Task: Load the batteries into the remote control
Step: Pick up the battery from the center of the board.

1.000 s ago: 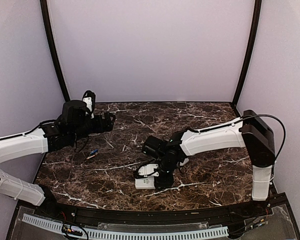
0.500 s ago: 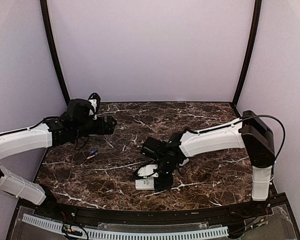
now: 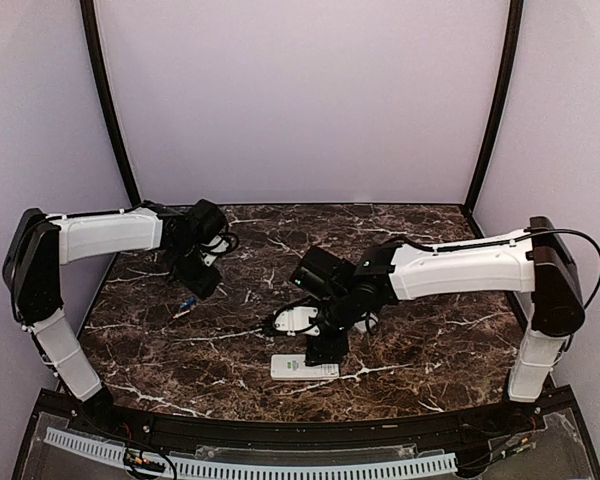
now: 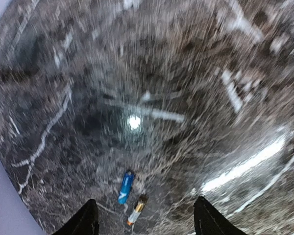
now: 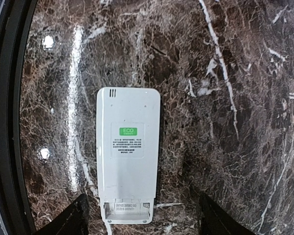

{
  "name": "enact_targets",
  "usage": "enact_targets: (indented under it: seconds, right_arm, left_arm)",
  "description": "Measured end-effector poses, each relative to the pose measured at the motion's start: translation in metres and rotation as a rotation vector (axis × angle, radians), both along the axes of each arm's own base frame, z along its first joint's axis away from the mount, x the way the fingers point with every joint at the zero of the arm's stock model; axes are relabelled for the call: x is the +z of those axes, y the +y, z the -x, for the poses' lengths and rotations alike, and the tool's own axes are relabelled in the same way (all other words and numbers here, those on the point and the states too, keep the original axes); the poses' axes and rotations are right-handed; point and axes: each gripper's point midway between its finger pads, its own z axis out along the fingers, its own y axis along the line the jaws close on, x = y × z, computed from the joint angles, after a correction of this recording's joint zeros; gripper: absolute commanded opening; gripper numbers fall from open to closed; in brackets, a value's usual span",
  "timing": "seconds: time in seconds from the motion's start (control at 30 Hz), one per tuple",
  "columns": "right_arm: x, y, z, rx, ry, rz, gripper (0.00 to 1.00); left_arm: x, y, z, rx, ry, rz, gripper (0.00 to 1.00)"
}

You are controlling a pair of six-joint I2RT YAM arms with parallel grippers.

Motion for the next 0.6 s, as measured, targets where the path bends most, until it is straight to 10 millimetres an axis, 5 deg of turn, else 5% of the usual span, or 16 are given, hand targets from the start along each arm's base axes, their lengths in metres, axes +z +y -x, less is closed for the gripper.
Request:
enact_targets:
  seconds: [0.1,0.23,0.4,0.6]
  right_arm:
    - [0.015,0.005,-0.001,-0.001,-0.015,-0.047,0.71]
    - [0.004,0.001,0.001,-0.017,0.003,-0.028,0.70]
    - [-0.008,-0.005,0.006,-0.027,0.032,-0.001,0.70]
    - [-0.006,-0.002,0.005,-0.025,0.032,-0.014,0.70]
  left_arm:
    - [-0.039,0.034,0.014,0.038,0.175,-0.103,0.65]
    - [-0.053,0.061,0.021,0.083,0.290,-0.130,0.67]
    - [-0.054,0.055,0.018,0.067,0.316,-0.090,0.64]
    - [-0.080,0.054,0.022,0.065,0.403,-0.084,0.61]
